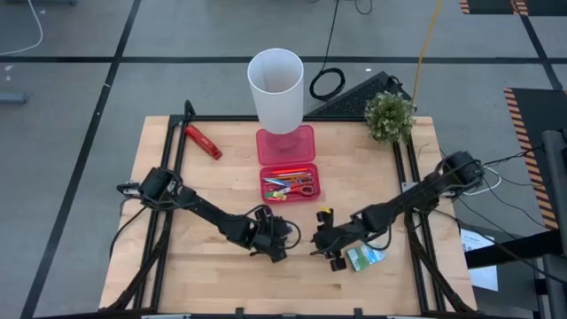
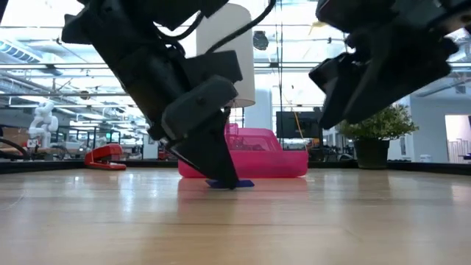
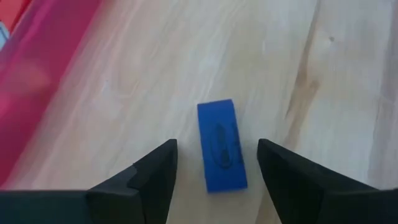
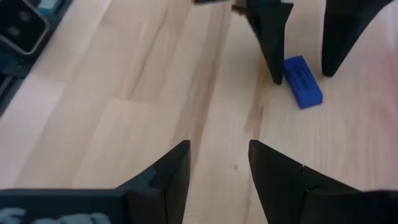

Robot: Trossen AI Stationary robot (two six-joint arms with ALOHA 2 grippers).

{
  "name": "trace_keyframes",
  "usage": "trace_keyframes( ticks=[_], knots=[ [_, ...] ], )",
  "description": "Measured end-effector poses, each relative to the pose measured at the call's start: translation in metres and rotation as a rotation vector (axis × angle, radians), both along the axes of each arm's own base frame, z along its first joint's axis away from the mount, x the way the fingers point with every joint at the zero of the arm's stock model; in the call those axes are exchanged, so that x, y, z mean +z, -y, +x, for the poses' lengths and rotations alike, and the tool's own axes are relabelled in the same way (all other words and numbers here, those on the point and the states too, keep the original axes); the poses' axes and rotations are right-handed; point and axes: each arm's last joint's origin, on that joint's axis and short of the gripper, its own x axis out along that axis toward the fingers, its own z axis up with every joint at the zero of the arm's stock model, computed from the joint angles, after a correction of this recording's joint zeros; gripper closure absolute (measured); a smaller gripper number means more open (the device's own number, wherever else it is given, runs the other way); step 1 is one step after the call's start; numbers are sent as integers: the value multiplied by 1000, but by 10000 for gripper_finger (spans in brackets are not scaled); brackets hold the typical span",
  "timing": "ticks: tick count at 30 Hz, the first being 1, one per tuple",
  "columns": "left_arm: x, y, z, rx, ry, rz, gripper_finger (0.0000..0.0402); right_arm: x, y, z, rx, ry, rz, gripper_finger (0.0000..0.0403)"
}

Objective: Pack school essentials
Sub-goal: Put the blue eraser into the pink supply box

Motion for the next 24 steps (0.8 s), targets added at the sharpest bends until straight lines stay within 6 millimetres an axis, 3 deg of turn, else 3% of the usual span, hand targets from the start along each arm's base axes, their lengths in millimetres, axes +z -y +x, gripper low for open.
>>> trace_keyframes(
  ticks=[11, 24],
  knots=[
    [-5, 0, 1, 23, -2, -9, 179, 9, 3, -15, -14, 21, 28, 248],
    [-6, 0, 1, 19, -7, -38, 283, 6, 1, -18, -4, 5, 25, 248]
  ],
)
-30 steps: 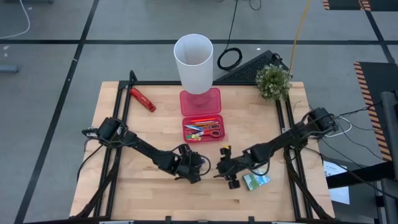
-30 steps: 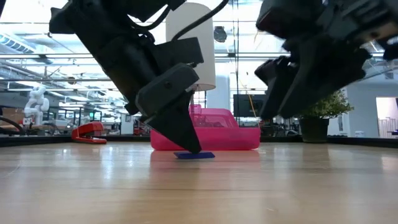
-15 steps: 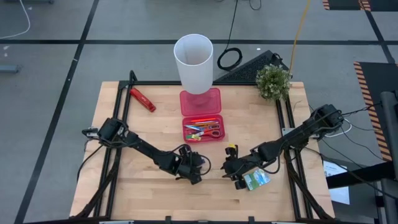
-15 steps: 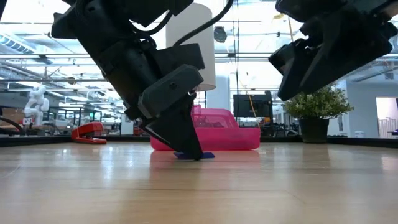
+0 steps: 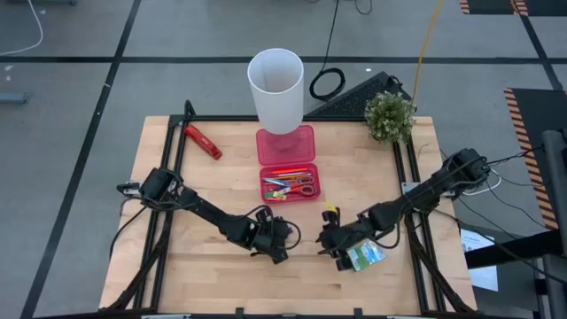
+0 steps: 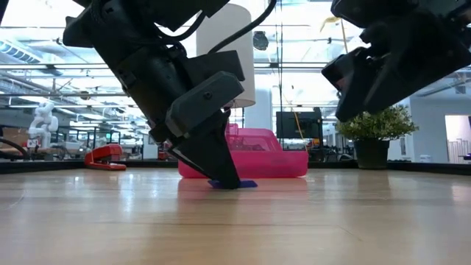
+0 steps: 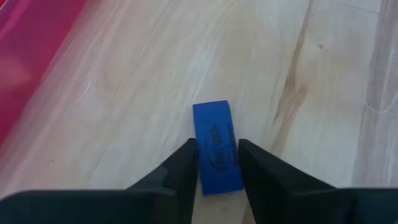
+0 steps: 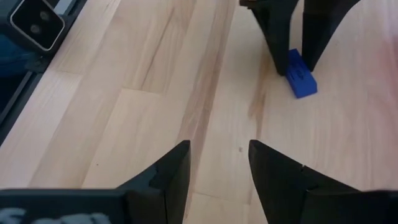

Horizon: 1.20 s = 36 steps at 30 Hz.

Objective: Pack school essentials
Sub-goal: Put the blue eraser into the pink supply box

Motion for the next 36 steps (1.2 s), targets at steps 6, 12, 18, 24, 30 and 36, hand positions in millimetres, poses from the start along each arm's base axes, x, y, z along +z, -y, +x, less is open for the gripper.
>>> trace_keyframes(
  ticks=[6, 12, 18, 24, 30, 36],
  knots=[
    [0, 0, 0, -3, -2, 2, 297, -1, -2, -2, 9, -11, -4, 248],
    [0, 0, 0, -15, -5, 11, 300, -1, -2, -2, -2, -14, 5, 248],
    [3, 0, 0, -39, -1, 18, 300, -1, -2, -2, -10, -18, 12, 248],
    [20, -5, -3, -80, 5, 42, 300, -1, -4, -3, -10, -25, 17, 248],
    [48, -21, -5, -122, 10, 95, 300, -1, -3, -3, -18, -30, 21, 248],
    [78, -51, -11, -176, -12, 186, 300, -4, -2, -6, -33, -70, 14, 248]
  ],
)
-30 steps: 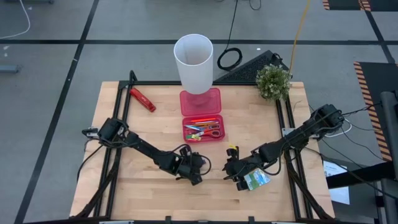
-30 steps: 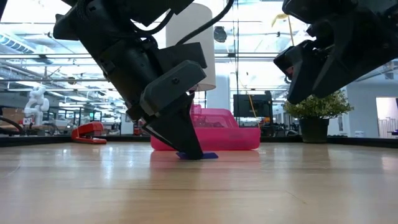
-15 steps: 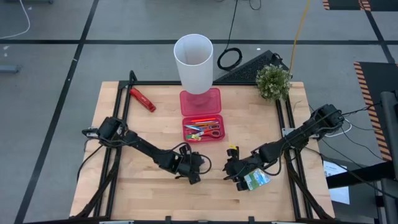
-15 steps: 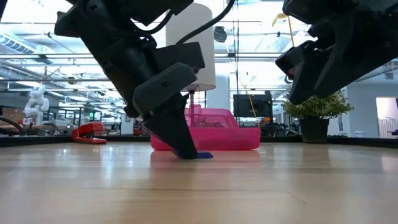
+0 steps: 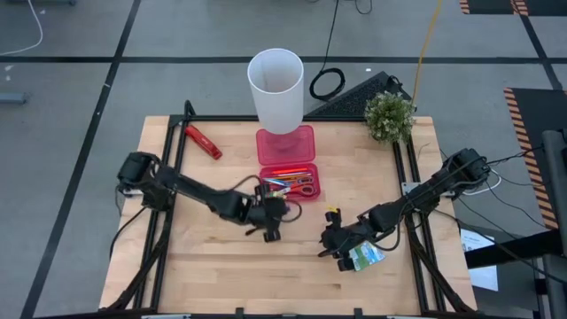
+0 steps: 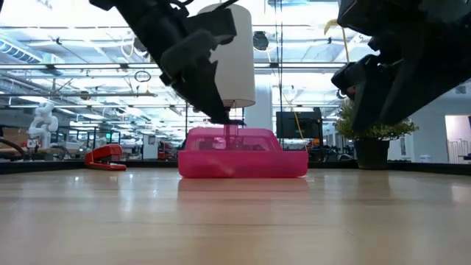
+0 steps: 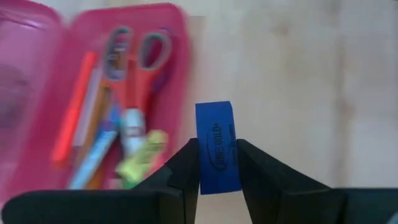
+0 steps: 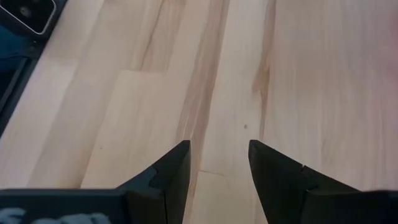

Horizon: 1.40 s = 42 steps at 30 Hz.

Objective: Pack school essentials
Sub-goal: Put the blue eraser into the pink supply box

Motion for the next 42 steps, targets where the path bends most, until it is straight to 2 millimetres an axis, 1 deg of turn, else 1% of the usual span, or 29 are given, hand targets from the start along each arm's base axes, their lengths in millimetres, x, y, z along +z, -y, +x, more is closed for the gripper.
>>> trace_keyframes(
  ticks=[4, 8, 13, 18, 23, 29, 37, 42],
  knots=[
    [16, -23, -4, -16, -17, 56, 300, -1, 1, -1, -6, -20, -5, 248],
    [21, -46, -5, -47, -61, 68, 300, -2, 2, -2, -4, -33, -15, 248],
    [17, -73, -2, -102, -98, 12, 300, -3, 2, -2, -5, -33, -22, 248],
    [2, -90, 2, -137, -153, -57, 300, -2, 3, -2, -24, -24, -40, 248],
    [-14, -99, 0, -117, -211, -84, 300, -2, 3, -1, -65, -26, -4, 248],
    [-25, -107, -7, -59, -245, -68, 300, -2, -4, -5, -103, -45, 47, 248],
    [-30, -114, -13, -36, -279, -53, 300, -2, -20, -14, -165, -79, 141, 248],
    [-29, -114, -13, -40, -276, -51, 300, -2, -31, -22, -185, -101, 188, 248]
  ],
)
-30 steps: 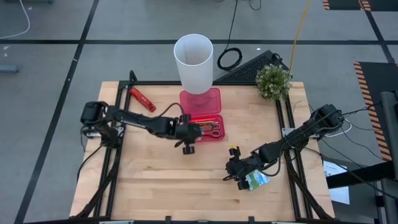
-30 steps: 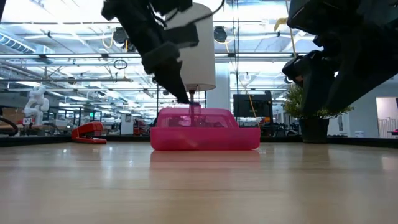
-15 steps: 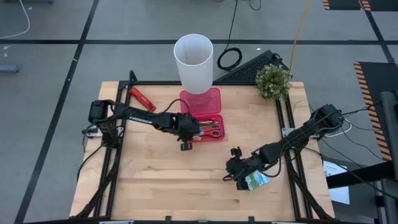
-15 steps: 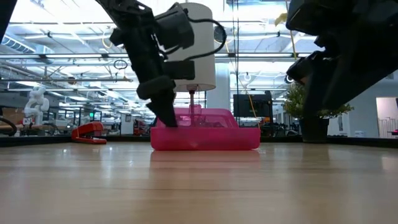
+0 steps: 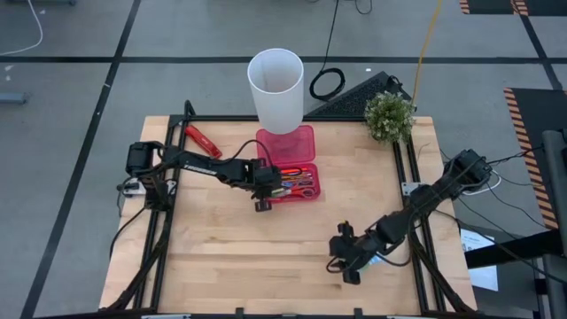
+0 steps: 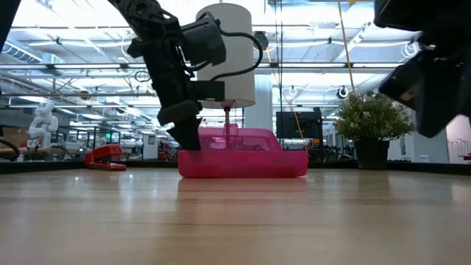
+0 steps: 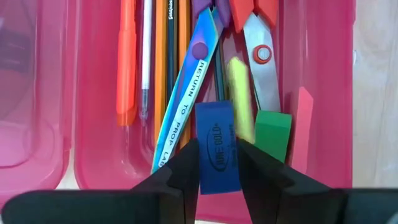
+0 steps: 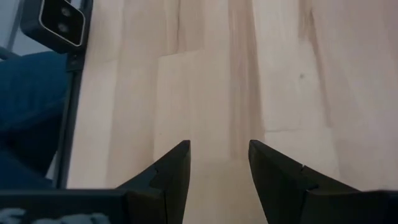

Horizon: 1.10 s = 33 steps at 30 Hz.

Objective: Pack school essentials
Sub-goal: Put the blue eraser into the pink supply box, then put the crayon box into the pink supply box

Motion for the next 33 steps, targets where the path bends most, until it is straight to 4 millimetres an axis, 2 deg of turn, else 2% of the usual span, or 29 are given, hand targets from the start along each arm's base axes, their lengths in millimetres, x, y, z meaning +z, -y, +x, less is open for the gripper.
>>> trace_keyframes(
  ticks=[8, 15, 19, 22, 29, 33],
  knots=[
    [-1, 1, -2, 27, -14, -9, 295, 4, -5, -12, -15, -45, 14, 248],
    [-1, 0, -3, 89, -17, 28, 234, 22, 5, -35, 51, -100, -66, 234],
    [0, 3, -2, 94, -13, 34, 189, 26, 7, -46, 118, -144, -81, 198],
    [7, 8, -3, 76, 15, 36, 172, 25, 6, -52, 166, -198, -89, 160],
    [39, 20, -8, 49, 137, 41, 181, 19, 8, -65, 251, -291, -201, 61],
    [55, 29, -11, 23, 205, 39, 191, 18, 9, -67, 260, -309, -222, 17]
  ],
)
